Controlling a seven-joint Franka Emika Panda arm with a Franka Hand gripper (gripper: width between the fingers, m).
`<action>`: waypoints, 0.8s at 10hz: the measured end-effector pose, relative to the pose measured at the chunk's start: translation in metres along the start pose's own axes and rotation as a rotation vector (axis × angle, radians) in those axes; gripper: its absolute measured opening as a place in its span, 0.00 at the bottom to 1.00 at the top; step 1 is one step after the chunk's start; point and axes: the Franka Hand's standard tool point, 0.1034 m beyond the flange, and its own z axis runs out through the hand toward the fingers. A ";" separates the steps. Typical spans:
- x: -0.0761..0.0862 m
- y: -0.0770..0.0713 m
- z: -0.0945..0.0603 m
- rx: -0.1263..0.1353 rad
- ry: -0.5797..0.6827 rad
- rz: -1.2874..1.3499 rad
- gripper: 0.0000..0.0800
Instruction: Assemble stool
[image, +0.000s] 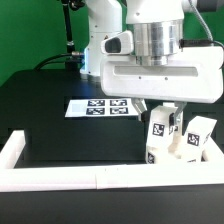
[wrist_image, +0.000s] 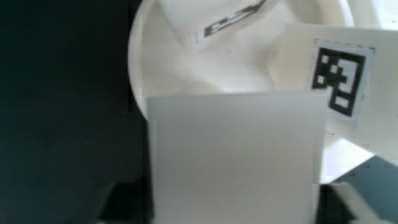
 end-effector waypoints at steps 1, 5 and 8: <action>0.000 0.000 0.000 0.000 0.000 0.000 0.42; 0.000 0.000 0.001 0.001 -0.002 0.281 0.42; 0.005 -0.005 0.002 0.036 0.010 0.665 0.42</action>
Offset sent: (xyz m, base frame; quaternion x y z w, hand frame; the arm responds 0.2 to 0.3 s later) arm 0.0000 0.0000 0.0000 0.0000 0.0000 0.1296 0.9916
